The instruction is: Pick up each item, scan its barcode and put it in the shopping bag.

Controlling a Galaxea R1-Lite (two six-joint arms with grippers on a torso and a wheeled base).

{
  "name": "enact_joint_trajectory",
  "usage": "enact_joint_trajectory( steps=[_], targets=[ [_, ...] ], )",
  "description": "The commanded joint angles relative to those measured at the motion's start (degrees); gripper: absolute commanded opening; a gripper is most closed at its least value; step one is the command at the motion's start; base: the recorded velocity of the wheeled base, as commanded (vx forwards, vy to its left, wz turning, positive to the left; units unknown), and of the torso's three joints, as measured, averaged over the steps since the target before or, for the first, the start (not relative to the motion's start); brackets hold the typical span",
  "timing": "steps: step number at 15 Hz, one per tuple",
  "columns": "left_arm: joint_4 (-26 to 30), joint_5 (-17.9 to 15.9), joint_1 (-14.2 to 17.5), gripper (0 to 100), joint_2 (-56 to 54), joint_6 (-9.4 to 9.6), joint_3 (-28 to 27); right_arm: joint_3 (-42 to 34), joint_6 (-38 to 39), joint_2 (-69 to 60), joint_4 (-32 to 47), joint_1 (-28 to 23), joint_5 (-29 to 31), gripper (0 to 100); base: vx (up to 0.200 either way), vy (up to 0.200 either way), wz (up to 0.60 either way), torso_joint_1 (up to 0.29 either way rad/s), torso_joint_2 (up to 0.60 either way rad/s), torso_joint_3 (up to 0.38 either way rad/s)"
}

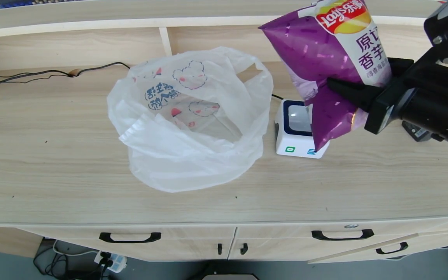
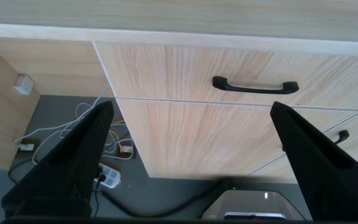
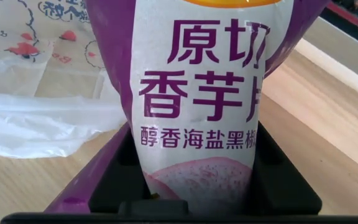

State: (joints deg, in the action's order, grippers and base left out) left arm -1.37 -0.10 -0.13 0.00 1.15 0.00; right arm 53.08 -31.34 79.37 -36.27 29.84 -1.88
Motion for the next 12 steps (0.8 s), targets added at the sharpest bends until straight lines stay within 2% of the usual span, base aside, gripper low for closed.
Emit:
enact_joint_trajectory(
  steps=[1,6,9,11,12],
  targets=[
    [0.0,0.0,0.0,100,0.1,0.00,0.0,-0.2,1.4,-2.4,0.1,0.2,0.4,0,0.000,0.000,0.60,-0.002,0.00,-0.002],
    [0.0,0.0,0.0,100,0.1,-0.09,0.0,0.4,4.1,-2.6,0.1,0.0,2.7,0,0.000,0.000,0.60,0.002,0.01,0.001],
    [0.0,0.0,0.0,100,0.1,-0.18,0.0,4.9,7.9,-1.4,0.2,0.0,5.6,0,0.000,0.000,0.00,0.000,0.00,0.000],
    [0.0,0.0,0.0,100,0.1,-0.18,0.0,7.2,10.0,0.5,0.2,0.0,5.2,0,0.000,0.000,0.00,0.000,0.00,0.000],
    [0.0,0.0,0.0,100,0.1,-0.18,0.0,11.5,10.7,3.3,0.6,1.0,3.9,0,0.000,0.000,0.00,0.000,0.00,0.000]
  ],
)
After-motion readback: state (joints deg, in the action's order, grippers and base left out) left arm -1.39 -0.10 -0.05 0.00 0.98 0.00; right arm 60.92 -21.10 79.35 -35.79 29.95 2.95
